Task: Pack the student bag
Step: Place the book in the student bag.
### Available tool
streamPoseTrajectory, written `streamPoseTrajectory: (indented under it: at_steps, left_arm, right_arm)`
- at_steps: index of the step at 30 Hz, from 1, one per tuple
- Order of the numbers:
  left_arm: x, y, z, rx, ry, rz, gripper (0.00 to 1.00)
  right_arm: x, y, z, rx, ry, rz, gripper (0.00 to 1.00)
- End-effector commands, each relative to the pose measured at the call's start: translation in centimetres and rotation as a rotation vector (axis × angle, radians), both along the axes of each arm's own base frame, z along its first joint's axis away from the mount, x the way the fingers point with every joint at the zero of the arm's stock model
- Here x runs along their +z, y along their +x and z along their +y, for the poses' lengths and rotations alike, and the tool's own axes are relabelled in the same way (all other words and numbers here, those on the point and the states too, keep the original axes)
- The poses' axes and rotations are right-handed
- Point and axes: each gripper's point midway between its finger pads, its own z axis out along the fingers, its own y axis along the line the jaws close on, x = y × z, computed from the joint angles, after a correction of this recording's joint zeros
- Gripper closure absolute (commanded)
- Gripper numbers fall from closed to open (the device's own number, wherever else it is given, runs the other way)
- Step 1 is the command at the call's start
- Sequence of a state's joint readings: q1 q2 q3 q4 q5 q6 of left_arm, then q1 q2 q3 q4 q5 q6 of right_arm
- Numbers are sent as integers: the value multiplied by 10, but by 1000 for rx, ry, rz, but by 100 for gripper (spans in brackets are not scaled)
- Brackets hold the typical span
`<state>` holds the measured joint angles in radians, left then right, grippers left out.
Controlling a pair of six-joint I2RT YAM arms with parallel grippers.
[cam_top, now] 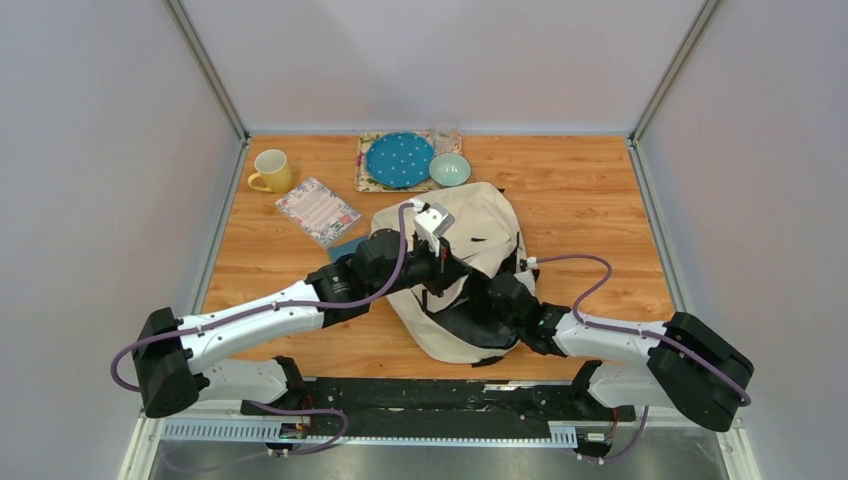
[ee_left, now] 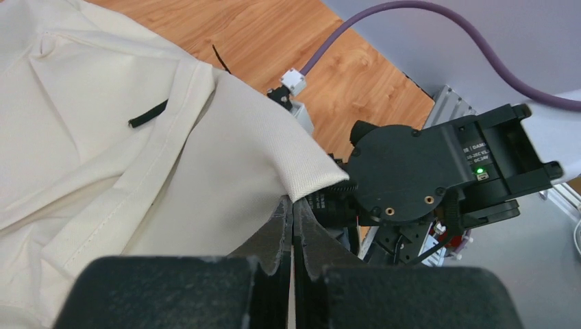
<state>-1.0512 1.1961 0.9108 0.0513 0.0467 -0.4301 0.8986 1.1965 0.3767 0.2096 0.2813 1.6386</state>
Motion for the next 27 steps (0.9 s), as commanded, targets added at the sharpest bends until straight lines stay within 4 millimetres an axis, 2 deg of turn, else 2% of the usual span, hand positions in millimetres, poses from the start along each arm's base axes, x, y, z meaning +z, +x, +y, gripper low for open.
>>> streamPoseTrajectory:
  at_steps: [1, 4, 6, 9, 10, 11, 13, 15, 18, 21, 22, 23, 24, 27]
  left_arm:
    - [44, -4, 3, -6, -125, -66, 100]
    - [42, -4, 6, 2, -129, -66, 100]
    - [40, -5, 6, 0, -132, -60, 100]
    - [38, -7, 5, -10, -126, -55, 100]
    - [36, -7, 5, -12, -121, -55, 100]
    - [35, -7, 6, -10, -117, -55, 100]
    - [36, -7, 7, -8, -119, -59, 100]
    - [37, -7, 8, -5, -121, -58, 100]
    - [36, -7, 7, -5, -122, -57, 100]
    - [37, -7, 6, -9, -123, -55, 100]
    - [36, -7, 6, -12, -121, -55, 100]
    - [36, -7, 5, -14, -120, -53, 100]
    - [37, -7, 4, -15, -120, -53, 100]
    - [36, -8, 4, -19, -121, -48, 100]
  right_arm:
    - [-16, -21, 9, 162, -39, 26, 39]
    - [-19, -34, 9, 239, -67, 37, 32]
    - [-18, -38, 7, 270, -88, 24, 32]
    - [-14, -41, -4, 279, -148, 15, 31]
    - [-22, -47, -13, 276, -193, 47, 31]
    - [-11, -47, -16, 265, -180, 21, 31]
    - [-14, -49, -30, 234, -206, 21, 33]
    - [-3, -47, -35, 203, -178, -19, 36]
    - [-1, -47, -41, 181, -162, -38, 44]
    - [-3, -49, -40, 197, -175, -36, 57]
    - [-5, -50, -40, 214, -192, -37, 68]
    - [-3, -50, -38, 223, -198, -39, 74]
    - [-9, -51, -39, 234, -223, -18, 83]
    - [-17, -52, -42, 244, -274, 1, 94]
